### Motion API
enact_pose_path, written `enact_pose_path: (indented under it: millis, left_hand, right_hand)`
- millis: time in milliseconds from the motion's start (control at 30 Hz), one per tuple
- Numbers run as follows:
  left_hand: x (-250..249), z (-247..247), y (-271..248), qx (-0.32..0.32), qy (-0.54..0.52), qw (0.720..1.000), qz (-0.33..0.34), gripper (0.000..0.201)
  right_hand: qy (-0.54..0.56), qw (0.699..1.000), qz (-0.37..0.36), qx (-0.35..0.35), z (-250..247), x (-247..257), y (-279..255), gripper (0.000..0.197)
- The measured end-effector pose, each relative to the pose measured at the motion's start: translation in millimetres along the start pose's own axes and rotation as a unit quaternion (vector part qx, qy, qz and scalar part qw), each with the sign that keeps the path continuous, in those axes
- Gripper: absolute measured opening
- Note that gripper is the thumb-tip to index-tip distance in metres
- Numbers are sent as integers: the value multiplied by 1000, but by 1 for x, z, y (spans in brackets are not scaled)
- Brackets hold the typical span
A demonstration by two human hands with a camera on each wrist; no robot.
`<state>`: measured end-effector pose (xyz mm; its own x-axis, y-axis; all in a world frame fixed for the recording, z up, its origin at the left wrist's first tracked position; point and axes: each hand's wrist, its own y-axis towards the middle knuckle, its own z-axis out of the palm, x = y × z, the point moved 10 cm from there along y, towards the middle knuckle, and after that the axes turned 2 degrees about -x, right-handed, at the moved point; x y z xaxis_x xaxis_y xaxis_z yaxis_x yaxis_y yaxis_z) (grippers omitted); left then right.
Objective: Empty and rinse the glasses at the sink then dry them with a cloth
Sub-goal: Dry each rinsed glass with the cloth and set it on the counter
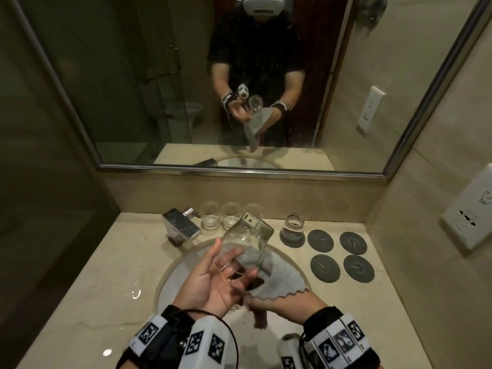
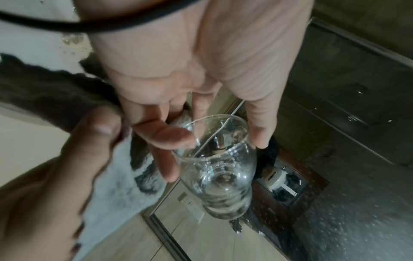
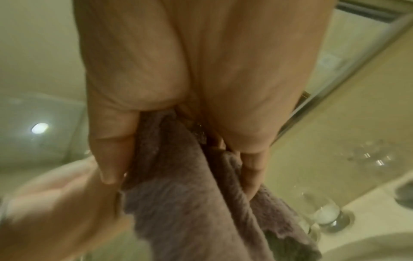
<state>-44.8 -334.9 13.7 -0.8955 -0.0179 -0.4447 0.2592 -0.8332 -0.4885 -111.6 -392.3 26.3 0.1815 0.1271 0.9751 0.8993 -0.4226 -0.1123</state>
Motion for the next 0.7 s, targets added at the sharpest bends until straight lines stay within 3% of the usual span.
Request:
enact_pose_path:
  millis: [67, 133, 200, 267, 400, 533, 700]
  left_hand:
    - [-7, 0, -1, -4, 12, 1000, 25, 53]
    - [-15, -2, 0, -14, 28, 998, 48, 53]
    - [-22, -3, 0, -16, 49, 997, 60, 53]
    - [-25, -3, 2, -13, 83, 994, 67, 52]
    - [-23, 3, 9, -11, 180, 980, 83, 53]
    - [-8, 18, 21, -11, 233, 970, 74, 44]
    - [10, 32, 43, -21, 266, 962, 49, 44]
  right_hand:
    - [-3, 999, 30, -38, -16, -11, -4, 57]
    - [95, 991, 11, -98, -40, -18, -5, 64]
    - [206, 965, -10, -160, -65, -21, -7, 79]
    - [238, 943, -36, -228, -89, -21, -9, 87]
    - [168, 959, -53, -221, -91, -5, 0, 71]
    - [214, 951, -52, -218, -89, -3, 8, 42]
    - [266, 919, -52, -285, -114, -21, 0, 44]
